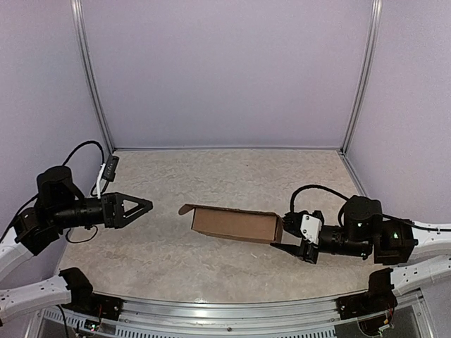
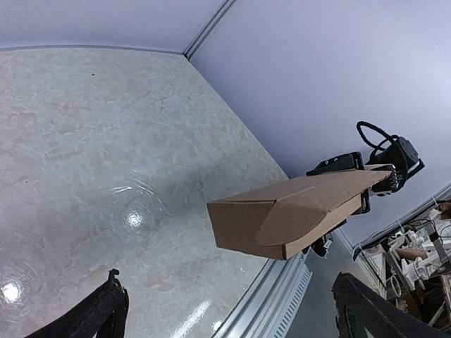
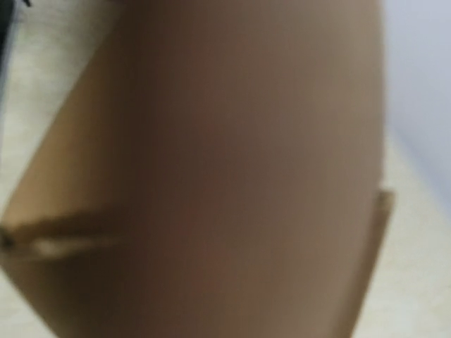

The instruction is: Fold the paper box

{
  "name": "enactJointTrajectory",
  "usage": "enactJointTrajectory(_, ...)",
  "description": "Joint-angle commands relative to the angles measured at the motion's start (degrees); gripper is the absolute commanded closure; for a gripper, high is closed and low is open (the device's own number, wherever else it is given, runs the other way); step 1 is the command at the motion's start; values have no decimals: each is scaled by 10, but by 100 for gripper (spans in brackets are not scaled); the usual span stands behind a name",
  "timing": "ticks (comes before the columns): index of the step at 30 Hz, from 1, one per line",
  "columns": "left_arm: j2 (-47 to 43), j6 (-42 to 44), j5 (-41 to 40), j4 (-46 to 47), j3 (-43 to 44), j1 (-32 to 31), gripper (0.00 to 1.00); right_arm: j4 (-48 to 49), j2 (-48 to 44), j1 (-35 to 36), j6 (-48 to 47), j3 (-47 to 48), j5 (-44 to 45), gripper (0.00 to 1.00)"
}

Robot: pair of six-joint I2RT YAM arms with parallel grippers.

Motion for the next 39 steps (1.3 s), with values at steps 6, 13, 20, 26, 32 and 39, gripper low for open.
enactJointTrajectory(6, 62, 107, -72, -40, 39, -92, 1, 67, -29, -77, 155, -68, -196, 67)
enactJointTrajectory(13, 94, 132, -47, -14, 45, -119, 7, 117, 13, -127, 228, -91, -344, 69)
enactJointTrajectory(20, 102, 130, -8, 8, 47, -128, 36, 169, 64, -144, 264, -102, -435, 70)
enactJointTrajectory(26, 99, 116, 22, 28, 37, -142, 57, 209, 95, -147, 281, -107, -466, 70)
enactJointTrajectory(32, 103, 116, 26, 22, 37, -164, 71, 218, 112, -147, 286, -103, -458, 70)
enactJointTrajectory(39, 102, 110, -48, -17, 46, -172, 71, 201, 113, -148, 269, -104, -369, 73)
